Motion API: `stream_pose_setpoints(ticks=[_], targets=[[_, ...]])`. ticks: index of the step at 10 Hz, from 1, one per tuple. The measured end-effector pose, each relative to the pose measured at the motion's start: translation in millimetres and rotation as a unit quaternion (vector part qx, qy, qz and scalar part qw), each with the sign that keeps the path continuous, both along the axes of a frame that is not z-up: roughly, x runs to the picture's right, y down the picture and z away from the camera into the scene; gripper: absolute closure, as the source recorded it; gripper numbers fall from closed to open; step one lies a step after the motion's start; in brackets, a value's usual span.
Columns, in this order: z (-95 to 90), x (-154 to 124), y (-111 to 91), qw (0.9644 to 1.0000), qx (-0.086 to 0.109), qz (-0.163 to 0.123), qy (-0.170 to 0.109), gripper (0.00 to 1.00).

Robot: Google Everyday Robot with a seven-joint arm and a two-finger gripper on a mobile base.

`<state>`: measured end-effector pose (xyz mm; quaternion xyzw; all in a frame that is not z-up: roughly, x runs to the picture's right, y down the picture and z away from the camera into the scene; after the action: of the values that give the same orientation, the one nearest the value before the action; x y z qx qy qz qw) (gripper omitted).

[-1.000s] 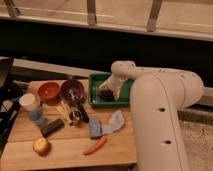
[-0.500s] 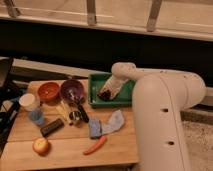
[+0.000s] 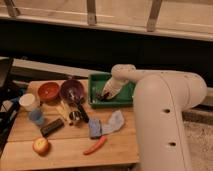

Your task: Place grapes in plastic cup

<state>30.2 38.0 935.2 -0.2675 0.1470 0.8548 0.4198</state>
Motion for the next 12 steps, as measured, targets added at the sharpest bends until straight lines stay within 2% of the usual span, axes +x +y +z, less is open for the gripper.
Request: stream_pose_setpoints(ticks=[1, 4, 8, 10, 12], targets=[[-1.3, 0.4, -1.2, 1.0000, 0.004, -0.001, 0.001, 1.00], [-21.4, -0.4, -20.5, 0.9994, 0.033, 0.000, 0.002, 1.00], [-68.7, -8.0, -50.4, 0.9957, 0.091, -0.015, -0.007, 1.00], [-96.8, -28.6, -61.3, 0.9921, 0.116, -0.042, -0.024, 1.00], [-120.1, -60.9, -70.8, 0.9863, 0.137, -0.070, -0.060, 1.00]])
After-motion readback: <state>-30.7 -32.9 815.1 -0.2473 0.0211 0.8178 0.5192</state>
